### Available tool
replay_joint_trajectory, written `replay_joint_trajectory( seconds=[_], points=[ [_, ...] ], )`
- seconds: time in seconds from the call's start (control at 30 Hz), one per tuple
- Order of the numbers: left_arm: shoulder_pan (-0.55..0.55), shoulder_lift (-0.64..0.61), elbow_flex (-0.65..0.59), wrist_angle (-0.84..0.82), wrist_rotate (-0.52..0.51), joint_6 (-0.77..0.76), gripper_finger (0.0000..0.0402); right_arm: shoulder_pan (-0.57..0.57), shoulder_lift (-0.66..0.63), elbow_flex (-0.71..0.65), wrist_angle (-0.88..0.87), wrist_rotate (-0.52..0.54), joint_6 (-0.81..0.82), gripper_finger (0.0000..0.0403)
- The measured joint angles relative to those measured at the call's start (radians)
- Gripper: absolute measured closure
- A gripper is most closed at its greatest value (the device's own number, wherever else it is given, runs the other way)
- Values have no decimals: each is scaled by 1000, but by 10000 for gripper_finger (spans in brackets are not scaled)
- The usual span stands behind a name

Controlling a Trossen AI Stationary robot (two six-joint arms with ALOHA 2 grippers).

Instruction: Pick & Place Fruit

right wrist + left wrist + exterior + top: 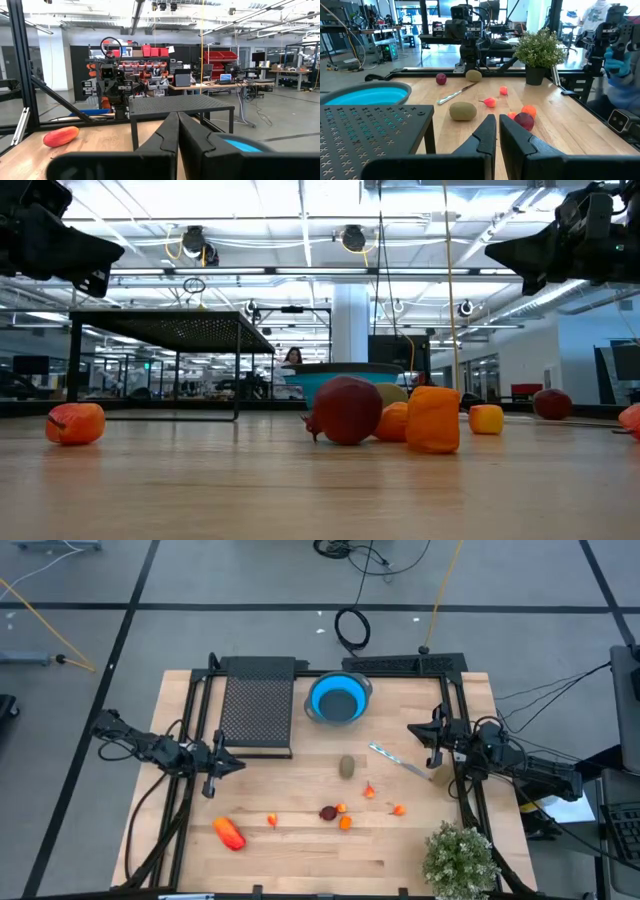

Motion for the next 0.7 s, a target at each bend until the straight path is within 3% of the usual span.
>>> replay_joint_trajectory(
  seconds=[0.13, 0.33, 0.5, 0.7],
  points=[
    [0, 0, 0, 0, 0, 0, 380, 0, 0, 0, 16, -21, 9, 403],
    [0, 0, 0, 0, 0, 29, 380, 1, 6, 16, 60, -192, -21, 403],
    [0, 0, 0, 0, 0, 28, 380, 1, 93, 79, 9, -139, -19, 403],
    [0, 0, 0, 0, 0, 28, 380, 1, 343, 224, 2, -42, -18, 403]
  ],
)
